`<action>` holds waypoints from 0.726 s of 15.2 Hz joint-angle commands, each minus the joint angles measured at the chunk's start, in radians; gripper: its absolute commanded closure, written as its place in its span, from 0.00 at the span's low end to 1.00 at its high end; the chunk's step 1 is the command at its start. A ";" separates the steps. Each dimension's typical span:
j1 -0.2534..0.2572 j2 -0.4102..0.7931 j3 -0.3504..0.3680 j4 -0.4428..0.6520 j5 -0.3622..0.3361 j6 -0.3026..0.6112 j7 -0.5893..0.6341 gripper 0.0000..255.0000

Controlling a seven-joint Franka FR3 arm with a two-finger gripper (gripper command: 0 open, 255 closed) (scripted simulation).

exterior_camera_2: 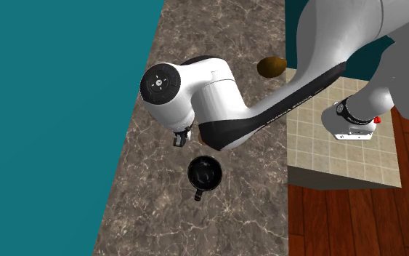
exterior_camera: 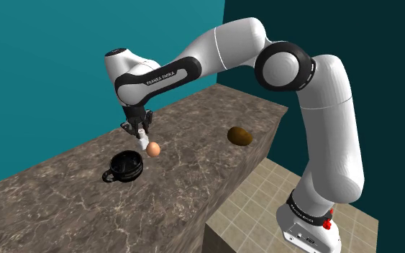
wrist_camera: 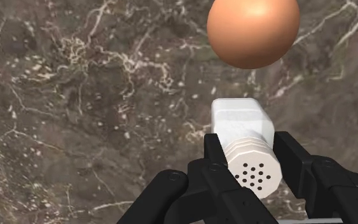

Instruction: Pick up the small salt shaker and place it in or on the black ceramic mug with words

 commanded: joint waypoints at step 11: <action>0.002 -0.032 0.007 0.072 0.015 -0.102 -0.019 1.00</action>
